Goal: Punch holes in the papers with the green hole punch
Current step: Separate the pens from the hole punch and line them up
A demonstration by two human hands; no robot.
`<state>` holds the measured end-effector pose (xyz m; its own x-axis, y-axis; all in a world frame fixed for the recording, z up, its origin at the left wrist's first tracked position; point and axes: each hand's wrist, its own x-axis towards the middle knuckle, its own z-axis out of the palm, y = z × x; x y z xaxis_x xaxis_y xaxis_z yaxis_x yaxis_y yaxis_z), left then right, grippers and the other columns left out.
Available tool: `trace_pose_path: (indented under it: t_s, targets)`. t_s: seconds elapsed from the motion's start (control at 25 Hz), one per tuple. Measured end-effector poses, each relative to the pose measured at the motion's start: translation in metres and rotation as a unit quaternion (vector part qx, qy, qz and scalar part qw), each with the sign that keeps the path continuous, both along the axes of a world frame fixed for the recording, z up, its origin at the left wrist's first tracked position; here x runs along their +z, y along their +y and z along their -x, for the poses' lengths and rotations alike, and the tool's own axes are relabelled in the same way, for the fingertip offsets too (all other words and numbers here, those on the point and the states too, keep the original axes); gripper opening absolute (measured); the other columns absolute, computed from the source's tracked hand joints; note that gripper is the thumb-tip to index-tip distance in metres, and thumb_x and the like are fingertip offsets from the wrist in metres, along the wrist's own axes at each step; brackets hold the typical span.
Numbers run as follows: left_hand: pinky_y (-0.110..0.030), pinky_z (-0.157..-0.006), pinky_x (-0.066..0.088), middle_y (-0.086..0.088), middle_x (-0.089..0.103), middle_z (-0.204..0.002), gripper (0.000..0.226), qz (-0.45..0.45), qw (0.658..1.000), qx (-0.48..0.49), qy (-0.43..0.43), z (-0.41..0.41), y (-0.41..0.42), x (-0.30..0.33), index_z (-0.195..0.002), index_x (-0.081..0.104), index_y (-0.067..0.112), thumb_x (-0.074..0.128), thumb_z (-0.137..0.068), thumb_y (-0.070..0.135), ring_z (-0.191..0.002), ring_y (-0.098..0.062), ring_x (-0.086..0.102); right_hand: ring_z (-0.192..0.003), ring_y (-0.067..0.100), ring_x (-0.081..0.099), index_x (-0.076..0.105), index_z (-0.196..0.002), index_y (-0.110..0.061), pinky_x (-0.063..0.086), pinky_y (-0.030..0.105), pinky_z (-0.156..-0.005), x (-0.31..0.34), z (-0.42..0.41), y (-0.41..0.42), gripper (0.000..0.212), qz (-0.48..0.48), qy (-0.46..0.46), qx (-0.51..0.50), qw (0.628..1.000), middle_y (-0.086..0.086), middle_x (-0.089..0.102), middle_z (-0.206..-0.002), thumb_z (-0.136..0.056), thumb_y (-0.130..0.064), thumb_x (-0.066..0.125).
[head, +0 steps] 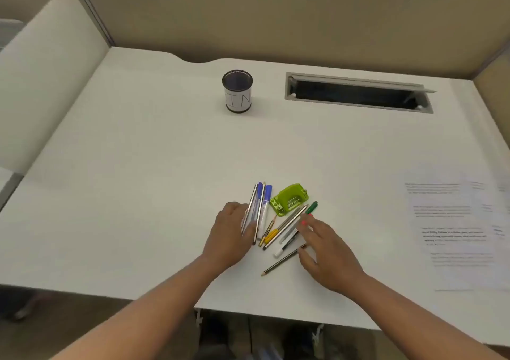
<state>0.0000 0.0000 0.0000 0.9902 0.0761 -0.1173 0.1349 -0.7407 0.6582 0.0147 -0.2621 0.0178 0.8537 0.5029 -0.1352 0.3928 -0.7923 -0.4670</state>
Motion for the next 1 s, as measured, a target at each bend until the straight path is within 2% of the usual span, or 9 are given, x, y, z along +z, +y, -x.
trace_pose_path:
  t_s: [0.12,0.16,0.28,0.36,0.52,0.76,1.0]
  targets:
    - [-0.027,-0.079,0.041,-0.001,0.055,-0.116,0.042,0.009,0.998,0.048,0.035,-0.004,-0.002,-0.001,-0.129,0.057,0.016,0.061,-0.095,0.039,-0.098,-0.018,0.056,-0.153,0.018,0.018,0.031,-0.156,-0.032,0.025,0.036,-0.12,-0.009,0.002,-0.006,0.066,0.076,0.016,0.065,0.995,-0.005,0.017,-0.168,-0.097,-0.046,0.057]
    - [-0.029,-0.076,0.043,0.0,0.056,-0.11,0.04,0.004,0.997,0.053,0.05,-0.006,-0.003,0.001,-0.125,0.058,0.016,0.062,-0.094,0.041,-0.094,-0.018,0.056,-0.153,0.021,0.019,0.033,-0.156,-0.033,0.024,0.037,-0.119,-0.012,0.002,-0.005,0.068,0.096,0.01,0.083,0.992,-0.003,0.02,-0.168,-0.095,-0.045,0.061]
    - [-0.03,-0.066,0.041,-0.001,0.057,-0.097,0.024,-0.024,0.996,0.053,0.062,-0.018,-0.008,0.002,-0.104,0.059,0.014,0.062,-0.093,0.036,-0.085,-0.02,0.055,-0.142,0.033,0.043,0.054,-0.144,-0.024,0.042,0.046,-0.108,-0.015,-0.004,0.002,0.066,0.12,-0.052,0.113,0.985,0.007,0.045,-0.156,-0.084,-0.029,0.08]
    - [-0.031,-0.062,0.039,-0.004,0.058,-0.092,0.014,-0.04,0.995,0.061,0.075,-0.028,-0.008,0.006,-0.095,0.058,0.011,0.059,-0.092,0.025,-0.081,-0.023,0.055,-0.136,0.035,0.051,0.061,-0.137,-0.022,0.05,0.048,-0.1,-0.014,-0.011,0.005,0.061,0.127,-0.078,0.127,0.981,0.009,0.055,-0.148,-0.08,-0.022,0.084]
    - [-0.034,-0.064,0.048,-0.007,0.064,-0.089,0.011,-0.06,0.99,0.059,0.111,-0.043,-0.008,0.013,-0.093,0.062,0.006,0.06,-0.087,0.015,-0.079,-0.026,0.061,-0.124,0.028,0.057,0.067,-0.126,-0.026,0.053,0.043,-0.092,-0.016,-0.022,0.01,0.043,0.118,-0.108,0.171,0.972,0.002,0.064,-0.133,-0.085,-0.018,0.078]
    - [-0.026,-0.049,0.034,-0.002,0.058,-0.081,0.019,-0.091,0.975,0.042,0.197,-0.064,-0.005,0.019,-0.086,0.054,0.012,0.069,-0.074,0.016,-0.065,-0.018,0.054,-0.1,0.021,0.059,0.068,-0.109,-0.027,0.049,0.036,-0.086,-0.014,-0.031,0.013,0.028,0.116,-0.133,0.176,0.968,-0.005,0.065,-0.108,-0.085,-0.016,0.076]
    - [-0.026,-0.048,0.03,0.001,0.053,-0.078,0.029,-0.123,0.963,0.028,0.239,-0.064,0.003,0.02,-0.075,0.041,0.019,0.069,-0.076,0.026,-0.062,-0.012,0.048,-0.09,0.021,0.056,0.065,-0.105,-0.028,0.048,0.035,-0.079,-0.011,-0.041,0.01,0.019,0.125,-0.122,0.176,0.969,-0.006,0.062,-0.097,-0.09,-0.017,0.07]
